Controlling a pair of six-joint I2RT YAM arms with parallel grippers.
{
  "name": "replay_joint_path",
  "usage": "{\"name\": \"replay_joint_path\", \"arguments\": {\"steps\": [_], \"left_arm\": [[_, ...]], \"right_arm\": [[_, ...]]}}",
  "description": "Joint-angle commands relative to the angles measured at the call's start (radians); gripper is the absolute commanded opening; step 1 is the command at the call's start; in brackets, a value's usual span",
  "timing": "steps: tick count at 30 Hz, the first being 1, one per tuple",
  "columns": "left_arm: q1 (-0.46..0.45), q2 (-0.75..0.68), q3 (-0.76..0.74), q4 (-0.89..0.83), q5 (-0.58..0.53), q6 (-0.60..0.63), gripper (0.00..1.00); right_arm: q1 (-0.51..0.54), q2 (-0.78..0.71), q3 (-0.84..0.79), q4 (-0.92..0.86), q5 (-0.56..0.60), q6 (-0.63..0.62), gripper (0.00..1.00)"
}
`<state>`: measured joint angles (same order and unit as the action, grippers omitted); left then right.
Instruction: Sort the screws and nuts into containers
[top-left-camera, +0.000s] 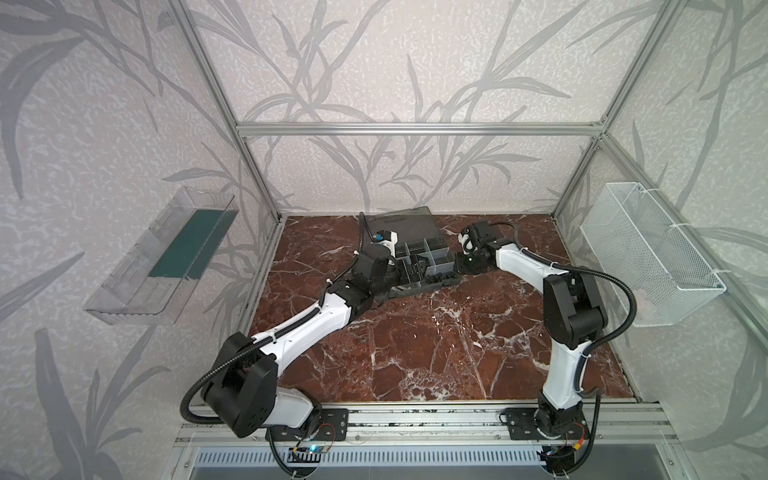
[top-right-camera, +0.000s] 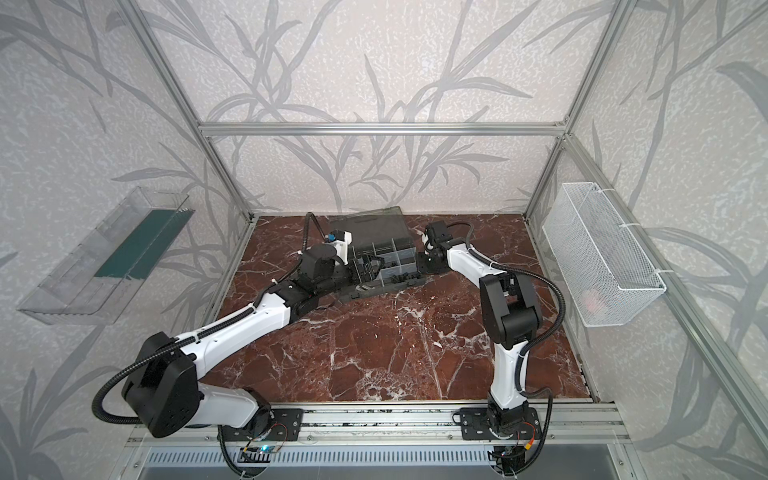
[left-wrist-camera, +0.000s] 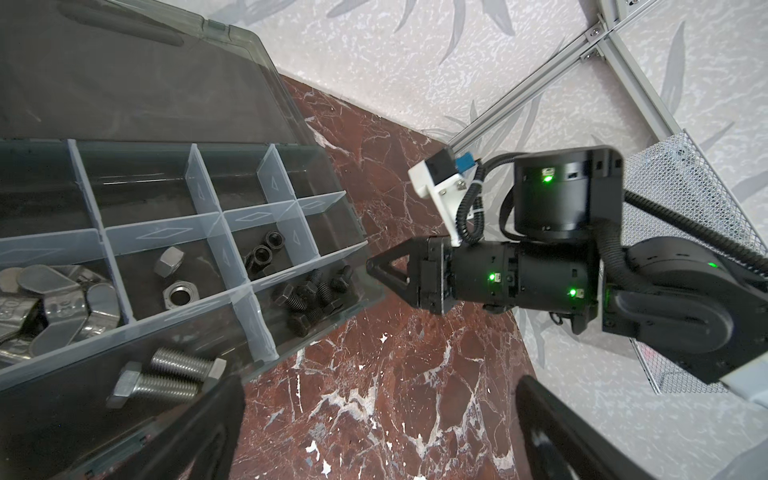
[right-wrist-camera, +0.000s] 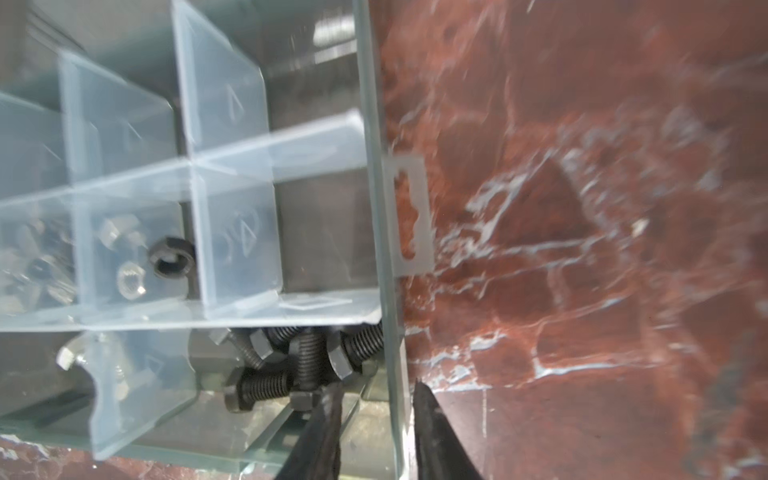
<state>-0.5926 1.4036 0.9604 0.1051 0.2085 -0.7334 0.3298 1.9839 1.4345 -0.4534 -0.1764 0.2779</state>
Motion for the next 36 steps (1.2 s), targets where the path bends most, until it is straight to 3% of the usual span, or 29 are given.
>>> {"name": "replay_joint_path", "arguments": {"steps": [1,16,24,36], "left_arm": [[0.003,-0.034,-0.007,0.017,0.0,-0.002,0.99],[0.003,-0.054,-0.013,0.025,-0.006,0.001,0.99],[0.003,-0.053,-0.015,0.029,-0.004,-0.001,0.99],[0.003,-0.054,-0.015,0.026,-0.009,0.003,0.99]], "right_arm": [[0.012,0.03,0.0,-0.03,-0.019,-0.011,0.29],[0.012,0.015,-0.019,-0.132,0.084,-0.05,0.06],[0.013,-0.083,-0.153,-0.118,0.109,-0.04,0.03],[0.064,-0.155,-0.261,-0.073,0.038,0.026,0.01]]}}
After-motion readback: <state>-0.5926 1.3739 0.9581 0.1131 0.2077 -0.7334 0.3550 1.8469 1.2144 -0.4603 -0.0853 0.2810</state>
